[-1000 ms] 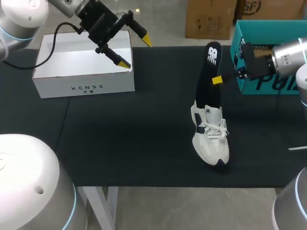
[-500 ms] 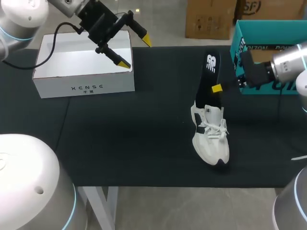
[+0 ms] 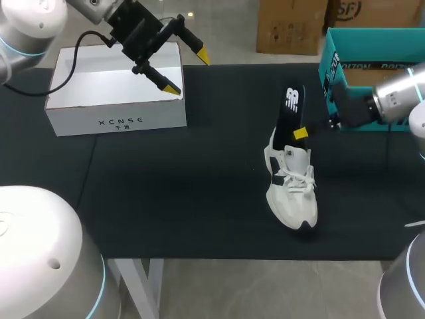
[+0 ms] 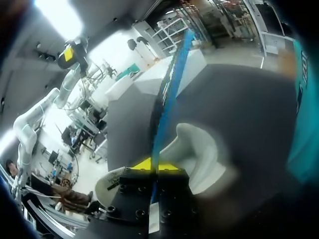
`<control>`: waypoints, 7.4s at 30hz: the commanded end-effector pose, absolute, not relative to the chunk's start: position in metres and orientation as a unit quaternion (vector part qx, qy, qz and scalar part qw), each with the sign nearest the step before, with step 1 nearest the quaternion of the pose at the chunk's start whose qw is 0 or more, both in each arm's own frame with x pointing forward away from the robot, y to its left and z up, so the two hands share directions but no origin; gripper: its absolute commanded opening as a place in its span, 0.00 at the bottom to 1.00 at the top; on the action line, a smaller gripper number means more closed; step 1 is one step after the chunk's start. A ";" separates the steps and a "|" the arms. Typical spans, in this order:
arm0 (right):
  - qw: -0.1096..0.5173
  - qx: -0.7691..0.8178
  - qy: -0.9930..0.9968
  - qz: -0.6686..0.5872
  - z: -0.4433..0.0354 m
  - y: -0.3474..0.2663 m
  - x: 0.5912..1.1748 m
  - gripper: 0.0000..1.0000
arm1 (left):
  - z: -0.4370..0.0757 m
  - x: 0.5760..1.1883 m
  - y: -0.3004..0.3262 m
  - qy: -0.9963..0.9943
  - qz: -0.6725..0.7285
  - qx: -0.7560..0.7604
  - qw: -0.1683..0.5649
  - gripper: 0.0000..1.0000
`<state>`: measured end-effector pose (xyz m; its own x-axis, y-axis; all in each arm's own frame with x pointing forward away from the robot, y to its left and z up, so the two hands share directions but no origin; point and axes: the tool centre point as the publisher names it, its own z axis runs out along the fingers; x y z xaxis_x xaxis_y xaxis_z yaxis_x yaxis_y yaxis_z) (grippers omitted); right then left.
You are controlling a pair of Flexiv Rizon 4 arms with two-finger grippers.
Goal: Take the shoe out of the shoebox, open the shoe tongue, remove and reinsert the insole, then place the shoe into the shoebox
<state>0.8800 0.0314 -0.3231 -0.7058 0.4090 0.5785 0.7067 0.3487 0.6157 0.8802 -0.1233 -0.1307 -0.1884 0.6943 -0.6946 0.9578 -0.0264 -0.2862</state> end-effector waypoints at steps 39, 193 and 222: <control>0.196 -0.356 -0.804 -0.434 -0.348 0.049 0.867 0.20 | -0.130 0.881 -0.123 0.675 -0.371 0.613 0.175 1.00; 0.109 -0.450 -0.799 -0.385 -0.280 0.023 0.880 1.00 | -0.130 0.881 -0.123 0.675 -0.371 0.613 0.175 1.00; 0.000 -0.592 -0.793 -0.141 -0.258 0.034 0.839 1.00 | -0.130 0.881 -0.123 0.675 -0.371 0.613 0.175 1.00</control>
